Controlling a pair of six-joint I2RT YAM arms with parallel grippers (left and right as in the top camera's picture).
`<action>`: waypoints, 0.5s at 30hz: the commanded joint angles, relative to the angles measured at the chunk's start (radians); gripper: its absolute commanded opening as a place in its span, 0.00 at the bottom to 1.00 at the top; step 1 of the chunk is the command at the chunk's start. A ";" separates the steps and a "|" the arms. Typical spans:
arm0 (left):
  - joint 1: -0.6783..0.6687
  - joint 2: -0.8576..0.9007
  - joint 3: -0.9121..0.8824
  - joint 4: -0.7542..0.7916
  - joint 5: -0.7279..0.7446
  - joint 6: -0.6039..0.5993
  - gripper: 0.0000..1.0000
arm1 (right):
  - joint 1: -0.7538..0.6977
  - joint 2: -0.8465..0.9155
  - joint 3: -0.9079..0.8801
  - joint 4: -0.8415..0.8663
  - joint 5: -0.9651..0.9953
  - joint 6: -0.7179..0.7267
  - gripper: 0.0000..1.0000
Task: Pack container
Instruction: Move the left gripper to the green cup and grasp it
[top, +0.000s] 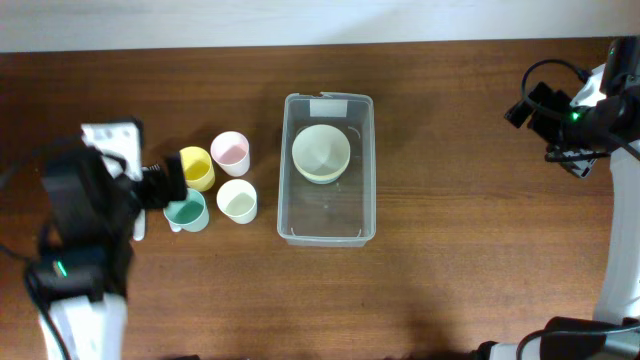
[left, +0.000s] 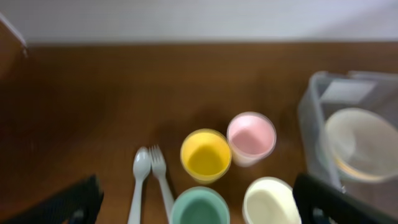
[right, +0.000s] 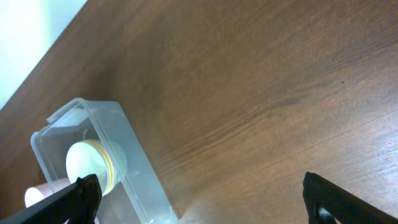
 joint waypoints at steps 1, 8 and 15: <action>0.098 0.169 0.160 -0.106 0.233 0.023 1.00 | -0.002 -0.006 0.010 0.003 0.008 0.003 0.99; 0.143 0.358 0.242 -0.183 0.352 -0.001 1.00 | -0.002 -0.006 0.010 0.002 0.008 0.003 0.99; 0.143 0.505 0.241 -0.308 0.211 -0.045 1.00 | -0.002 -0.006 0.010 0.003 0.008 0.003 0.99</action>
